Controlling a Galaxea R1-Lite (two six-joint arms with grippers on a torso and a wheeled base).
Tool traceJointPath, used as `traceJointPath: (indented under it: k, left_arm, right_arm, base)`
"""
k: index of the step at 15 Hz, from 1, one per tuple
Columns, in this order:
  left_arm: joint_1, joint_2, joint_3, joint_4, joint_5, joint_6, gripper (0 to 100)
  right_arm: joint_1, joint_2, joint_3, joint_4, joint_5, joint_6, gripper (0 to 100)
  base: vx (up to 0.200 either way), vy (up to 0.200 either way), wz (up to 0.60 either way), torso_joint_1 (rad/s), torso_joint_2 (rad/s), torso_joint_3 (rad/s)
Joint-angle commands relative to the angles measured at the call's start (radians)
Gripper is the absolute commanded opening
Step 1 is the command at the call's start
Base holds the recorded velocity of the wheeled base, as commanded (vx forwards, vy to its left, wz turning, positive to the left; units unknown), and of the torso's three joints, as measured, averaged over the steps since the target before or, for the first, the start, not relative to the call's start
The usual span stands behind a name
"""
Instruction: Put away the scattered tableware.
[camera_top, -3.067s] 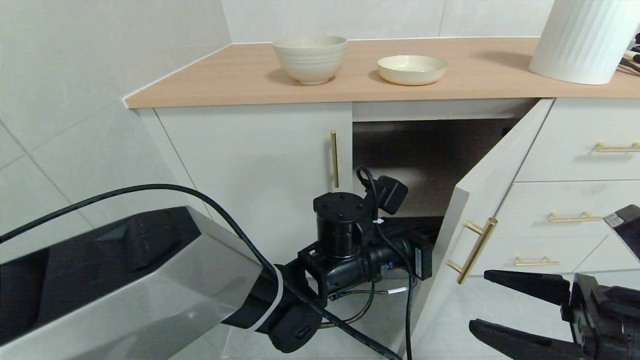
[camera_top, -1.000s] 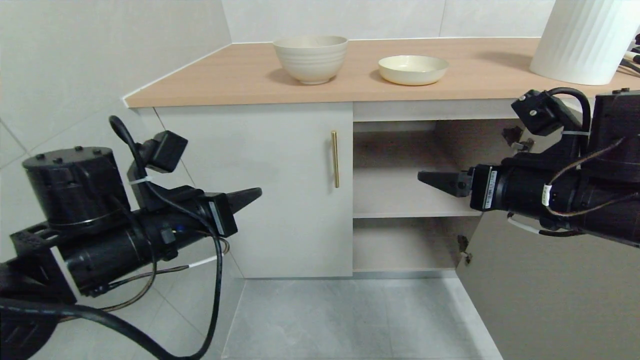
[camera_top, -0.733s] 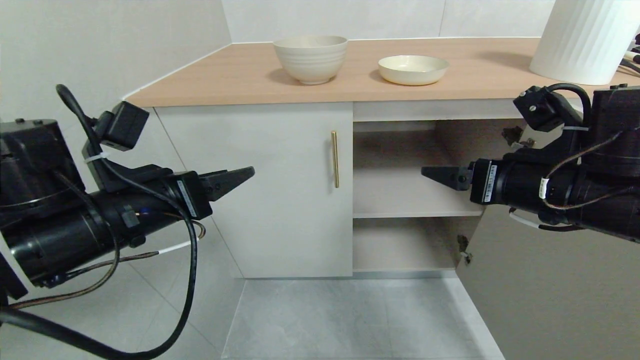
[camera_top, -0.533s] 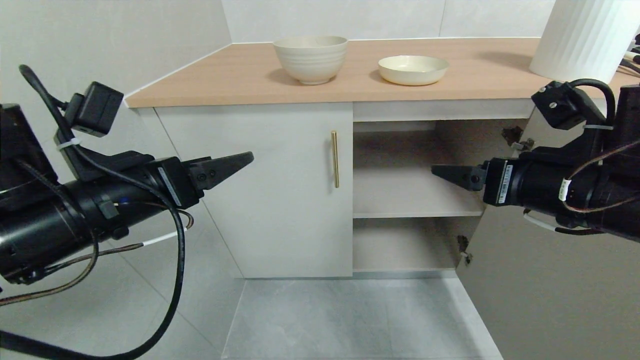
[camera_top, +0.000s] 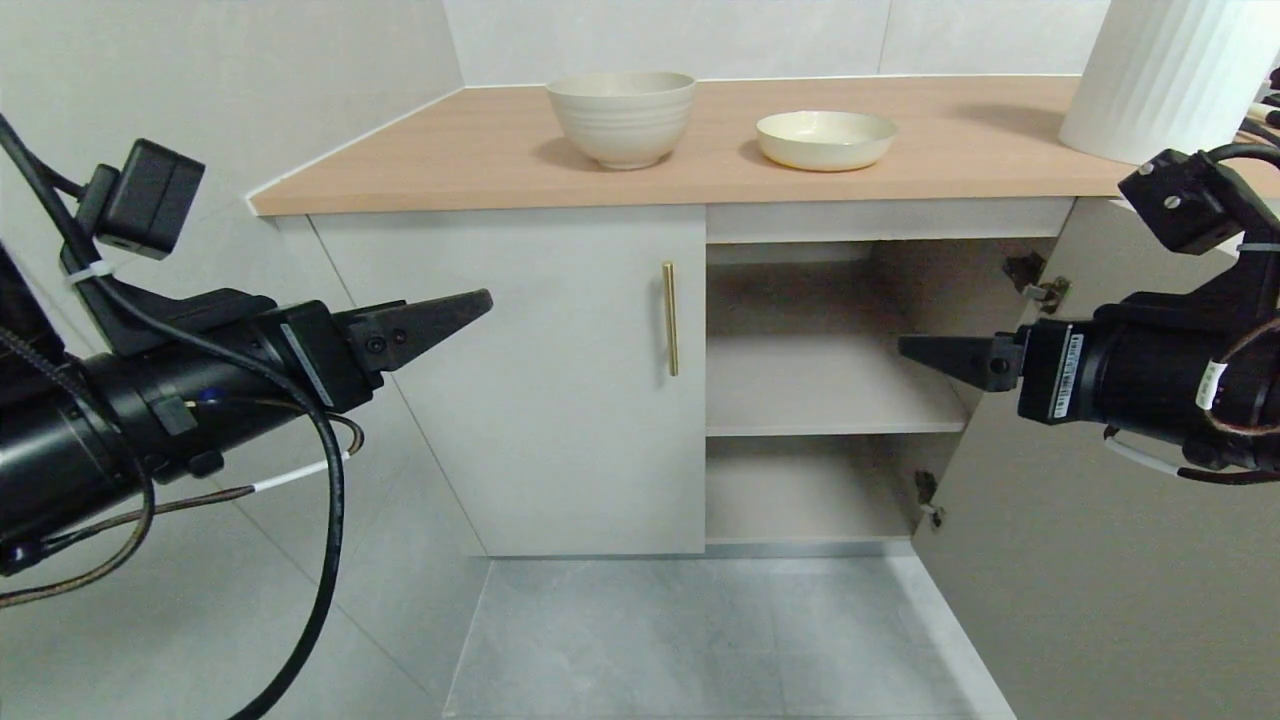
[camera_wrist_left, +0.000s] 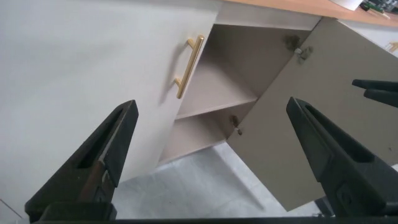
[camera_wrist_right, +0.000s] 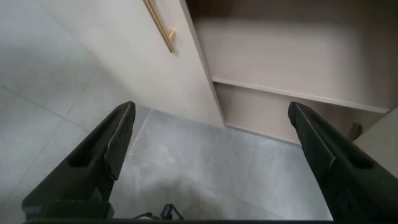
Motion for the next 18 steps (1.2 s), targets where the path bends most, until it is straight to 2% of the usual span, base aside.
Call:
traceJointPath:
  k: [1, 10, 12, 18]
  left_arm:
    - [-0.001, -0.002, 0.000, -0.001, 0.000, 0.000, 100]
    - [-0.001, -0.003, 0.001, -0.004, 0.001, -0.002, 100]
    - [-0.001, -0.025, 0.003, 0.001, 0.001, -0.002, 100]
    - [-0.001, -0.039, 0.003, -0.002, 0.008, -0.005, 100]
  right_arm:
    - [0.001, -0.007, 0.001, -0.003, 0.000, 0.000, 100]
    - [0.003, -0.024, 0.007, -0.005, 0.011, -0.002, 100]
    - [0.041, -0.040, 0.007, 0.000, 0.003, 0.000, 100]
    - [0.047, -0.072, 0.030, -0.009, 0.009, -0.002, 100]
  base:
    - [0.200, 0.000, 0.00, -0.007, 0.00, 0.002]
    - [0.200, 0.000, 0.00, 0.006, 0.00, 0.001]
    - [0.000, 0.000, 0.00, 0.000, 0.00, 0.000]
    - [0.000, 0.000, 0.00, 0.000, 0.00, 0.000]
